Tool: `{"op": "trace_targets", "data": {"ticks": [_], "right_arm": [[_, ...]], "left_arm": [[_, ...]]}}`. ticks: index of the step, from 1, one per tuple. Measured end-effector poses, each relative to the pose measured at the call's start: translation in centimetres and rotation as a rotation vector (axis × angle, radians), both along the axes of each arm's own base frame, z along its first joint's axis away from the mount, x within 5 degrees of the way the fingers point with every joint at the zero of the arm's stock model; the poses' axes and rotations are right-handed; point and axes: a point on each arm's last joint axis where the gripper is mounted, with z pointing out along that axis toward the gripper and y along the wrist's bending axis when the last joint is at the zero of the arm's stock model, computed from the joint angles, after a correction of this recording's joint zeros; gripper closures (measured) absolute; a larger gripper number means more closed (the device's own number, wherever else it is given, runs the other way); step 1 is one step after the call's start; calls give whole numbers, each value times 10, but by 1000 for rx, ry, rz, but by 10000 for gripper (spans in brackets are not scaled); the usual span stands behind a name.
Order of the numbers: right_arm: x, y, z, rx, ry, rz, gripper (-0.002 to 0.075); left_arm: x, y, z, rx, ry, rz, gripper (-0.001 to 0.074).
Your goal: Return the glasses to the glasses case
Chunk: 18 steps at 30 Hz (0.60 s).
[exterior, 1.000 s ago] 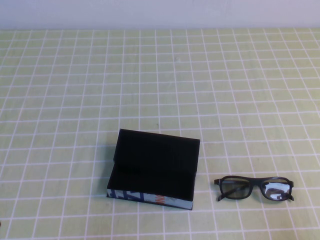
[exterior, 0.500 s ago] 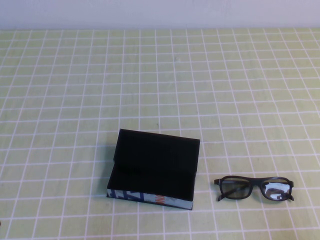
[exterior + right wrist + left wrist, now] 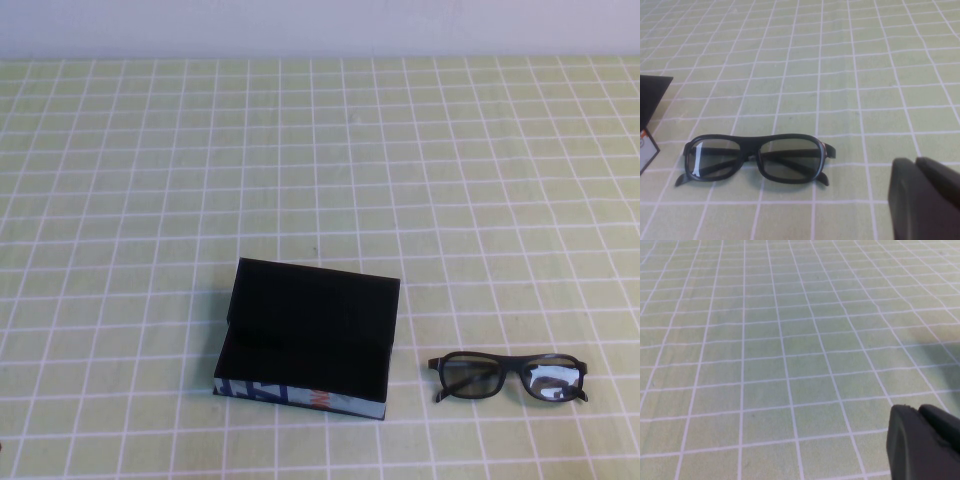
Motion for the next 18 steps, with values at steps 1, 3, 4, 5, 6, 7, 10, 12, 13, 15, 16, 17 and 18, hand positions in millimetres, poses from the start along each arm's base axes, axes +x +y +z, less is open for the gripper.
{"op": "trace_targets", "data": {"ticks": [1,3,4,5,6,7,10,12,13,15,16,17,18], "right_arm": [[0,0,0,0,0,0,743],[0,0,0,2,0,0,743],[0,0,0,4,-2,0,743],[0,0,1,11,-10,-2,743],[1,0,2,19,-24,-5,743],[1,0,4,23,-43,-10,743],[4,-3,15,45,-168,-42,743],[4,-6,27,62,-290,-74,743],[4,-7,32,68,-345,-88,743],[3,-11,44,87,-484,-125,743],[2,-12,49,94,-537,-139,743],[0,-14,54,104,-597,-155,743],[-1,-16,59,112,-649,-170,743]], "left_arm": [[0,0,0,0,0,0,738],[0,0,0,0,-2,0,738],[0,0,1,-1,-9,0,738],[0,0,2,-3,-17,-1,738],[1,0,3,-5,-30,-1,738],[1,0,4,-7,-45,-2,738],[2,-1,12,-21,-130,-4,738],[3,-1,20,-36,-218,-7,738],[3,-1,25,-43,-270,-9,738],[2,-2,35,-62,-387,-13,738],[1,-2,40,-70,-436,-15,738],[0,-2,45,-80,-494,-17,738],[-1,-2,50,-88,-545,-19,738]]}}
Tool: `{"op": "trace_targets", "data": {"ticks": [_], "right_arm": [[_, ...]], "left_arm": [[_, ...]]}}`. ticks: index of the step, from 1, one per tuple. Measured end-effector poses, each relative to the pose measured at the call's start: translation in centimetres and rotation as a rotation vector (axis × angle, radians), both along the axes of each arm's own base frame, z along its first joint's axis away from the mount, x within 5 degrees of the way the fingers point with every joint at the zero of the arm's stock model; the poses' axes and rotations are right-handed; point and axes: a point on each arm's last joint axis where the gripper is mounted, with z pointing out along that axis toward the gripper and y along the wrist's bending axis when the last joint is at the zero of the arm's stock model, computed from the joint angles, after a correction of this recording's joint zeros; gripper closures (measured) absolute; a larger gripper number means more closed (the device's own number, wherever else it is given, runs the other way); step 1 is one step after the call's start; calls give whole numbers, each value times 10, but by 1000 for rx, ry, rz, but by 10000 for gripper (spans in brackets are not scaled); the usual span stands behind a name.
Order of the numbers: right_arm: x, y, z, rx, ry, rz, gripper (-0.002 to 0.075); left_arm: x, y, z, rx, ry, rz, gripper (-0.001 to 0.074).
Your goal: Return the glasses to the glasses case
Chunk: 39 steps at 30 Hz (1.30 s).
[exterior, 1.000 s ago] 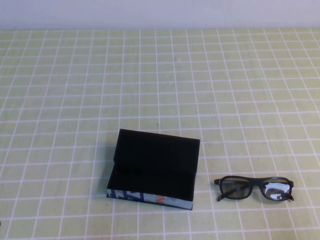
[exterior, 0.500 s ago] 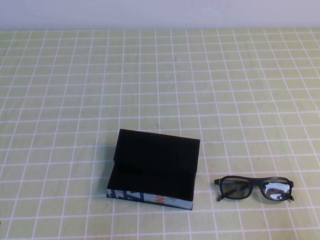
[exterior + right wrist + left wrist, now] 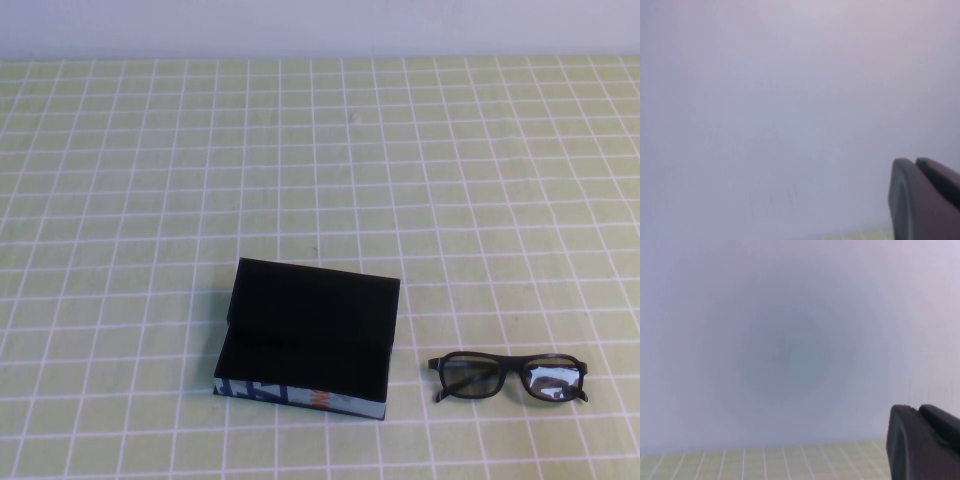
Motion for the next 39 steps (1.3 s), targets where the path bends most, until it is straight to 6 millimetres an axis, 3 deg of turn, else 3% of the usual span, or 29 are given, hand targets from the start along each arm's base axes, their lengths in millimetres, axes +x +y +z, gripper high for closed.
{"op": "trace_targets", "data": {"ticks": [4,14,20,23,26,33,39], "right_arm": [[-4,-3,9,17,-105,-29,743],[-10,-7,17,50,-217,-63,743],[-20,-12,29,111,-385,-90,743],[-25,-12,45,132,-434,-69,743],[-35,-10,74,161,-479,-3,743],[-52,-1,131,186,-286,152,743],[-22,8,158,158,13,178,743]], "left_arm": [[-3,0,9,-17,-104,-4,738],[-5,0,14,-25,-161,-6,738],[-14,1,29,-96,-341,-33,738],[-22,2,37,-176,-454,-77,738],[-26,3,45,-244,-488,-119,738],[-44,7,107,-307,-441,-146,738],[-35,7,147,-284,-146,-97,738]]}}
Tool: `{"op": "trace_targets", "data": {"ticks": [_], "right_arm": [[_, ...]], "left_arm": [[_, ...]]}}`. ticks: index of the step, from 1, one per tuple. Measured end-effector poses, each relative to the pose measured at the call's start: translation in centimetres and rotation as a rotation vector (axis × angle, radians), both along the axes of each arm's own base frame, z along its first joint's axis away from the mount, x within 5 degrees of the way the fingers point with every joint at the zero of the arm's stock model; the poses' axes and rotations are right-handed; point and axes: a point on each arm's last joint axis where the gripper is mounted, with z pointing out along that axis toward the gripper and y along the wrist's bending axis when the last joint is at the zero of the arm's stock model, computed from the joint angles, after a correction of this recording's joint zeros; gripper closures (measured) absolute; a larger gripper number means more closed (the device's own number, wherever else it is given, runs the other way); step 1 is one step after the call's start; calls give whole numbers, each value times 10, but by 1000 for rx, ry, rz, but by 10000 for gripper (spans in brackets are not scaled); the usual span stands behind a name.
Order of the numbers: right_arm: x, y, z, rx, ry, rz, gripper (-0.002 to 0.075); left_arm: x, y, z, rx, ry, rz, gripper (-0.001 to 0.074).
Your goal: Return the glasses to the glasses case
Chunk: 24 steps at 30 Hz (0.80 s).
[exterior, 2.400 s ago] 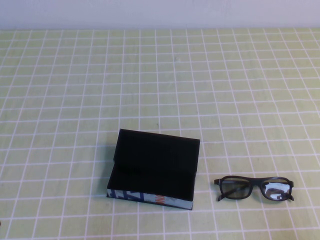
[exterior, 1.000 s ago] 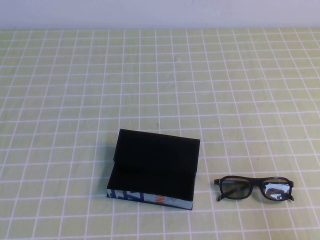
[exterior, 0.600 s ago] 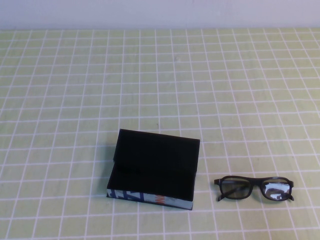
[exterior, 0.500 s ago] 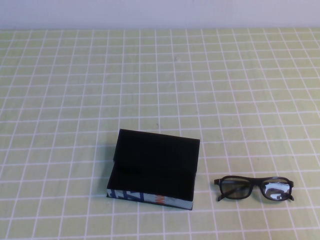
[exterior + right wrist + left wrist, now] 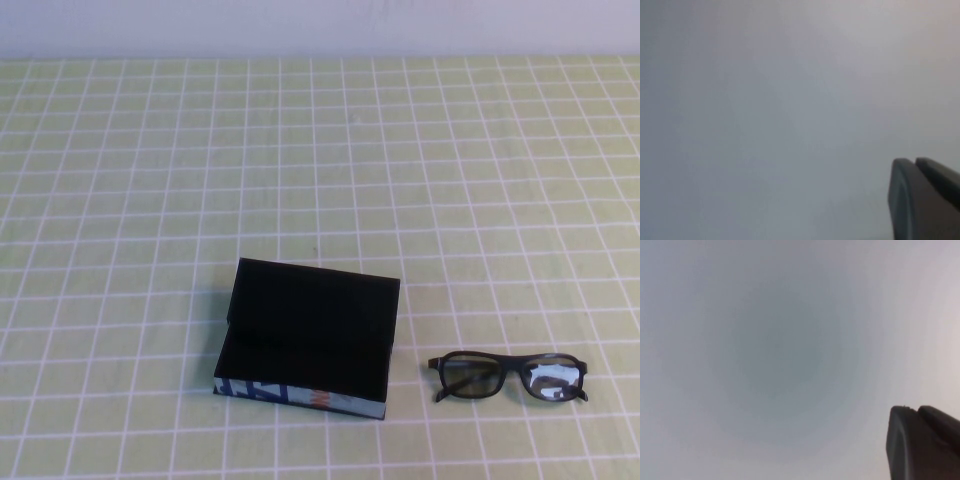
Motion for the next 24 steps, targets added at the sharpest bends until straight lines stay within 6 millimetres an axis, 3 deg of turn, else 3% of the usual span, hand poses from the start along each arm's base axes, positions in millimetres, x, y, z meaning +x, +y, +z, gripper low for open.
{"op": "trace_targets", "data": {"ticks": [4,9,15,19,24], "right_arm": [[44,9,-5,-48,342,44,743],[95,16,-32,-143,650,64,743],[121,22,-53,-148,820,114,743],[144,30,-69,-293,981,179,743],[189,53,-67,-564,1175,367,743]], "left_arm": [[28,-4,0,53,336,7,738],[61,-10,-21,199,714,6,738],[76,-15,-36,278,874,-17,738],[81,-20,-40,229,930,-69,738],[89,-23,-46,215,992,-94,738]]}}
